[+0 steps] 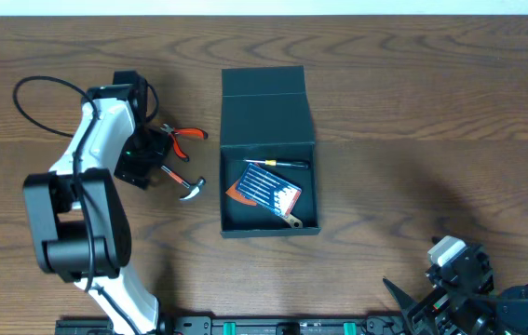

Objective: Pack container
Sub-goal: 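Open the left gripper and move it back to the hammer, then grasp the hammer's black handle with the left gripper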

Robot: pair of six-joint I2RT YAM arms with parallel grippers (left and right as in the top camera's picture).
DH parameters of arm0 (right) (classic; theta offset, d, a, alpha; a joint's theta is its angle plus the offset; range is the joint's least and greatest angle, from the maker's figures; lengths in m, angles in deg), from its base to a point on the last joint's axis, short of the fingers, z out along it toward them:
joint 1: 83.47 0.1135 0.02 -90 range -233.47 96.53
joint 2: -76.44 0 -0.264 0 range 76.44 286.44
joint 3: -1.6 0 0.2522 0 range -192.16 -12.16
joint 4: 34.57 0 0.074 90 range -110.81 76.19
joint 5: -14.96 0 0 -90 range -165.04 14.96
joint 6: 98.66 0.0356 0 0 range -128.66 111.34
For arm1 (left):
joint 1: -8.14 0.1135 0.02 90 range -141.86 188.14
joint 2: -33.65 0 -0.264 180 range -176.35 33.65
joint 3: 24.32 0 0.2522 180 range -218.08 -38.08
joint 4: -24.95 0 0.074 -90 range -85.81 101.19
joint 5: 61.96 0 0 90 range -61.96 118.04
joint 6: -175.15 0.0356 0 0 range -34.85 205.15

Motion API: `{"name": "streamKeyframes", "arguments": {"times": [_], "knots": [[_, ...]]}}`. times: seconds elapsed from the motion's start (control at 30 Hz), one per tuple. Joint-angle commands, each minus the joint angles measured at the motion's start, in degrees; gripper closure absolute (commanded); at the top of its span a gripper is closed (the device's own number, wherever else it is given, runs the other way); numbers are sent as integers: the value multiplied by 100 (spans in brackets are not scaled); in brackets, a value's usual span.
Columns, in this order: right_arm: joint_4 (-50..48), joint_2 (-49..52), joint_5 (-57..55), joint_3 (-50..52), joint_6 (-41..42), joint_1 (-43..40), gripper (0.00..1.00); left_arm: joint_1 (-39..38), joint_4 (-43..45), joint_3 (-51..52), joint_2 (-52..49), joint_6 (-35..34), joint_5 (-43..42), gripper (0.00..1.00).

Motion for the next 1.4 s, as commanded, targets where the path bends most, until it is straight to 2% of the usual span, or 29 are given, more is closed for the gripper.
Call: {"name": "streamKeyframes", "arguments": {"times": [0.0,0.57,0.67,0.8,0.93,1.37], "knots": [[-7,-20,-39,-4,98,-24,1,11,46,-66,-254,94,-155,24],[-7,-20,-39,-4,98,-24,1,11,254,-68,-844,92,-358,26],[-7,-20,-39,-4,98,-24,1,11,254,-68,-894,92,-387,34],[-7,-20,-37,-4,98,-24,1,11,258,-68,-896,92,-382,39],[-7,-20,-39,-4,98,-24,1,11,304,-68,-894,92,-380,50],[-7,-20,-39,-4,98,-24,1,11,341,-61,-896,92,-380,71]]}}
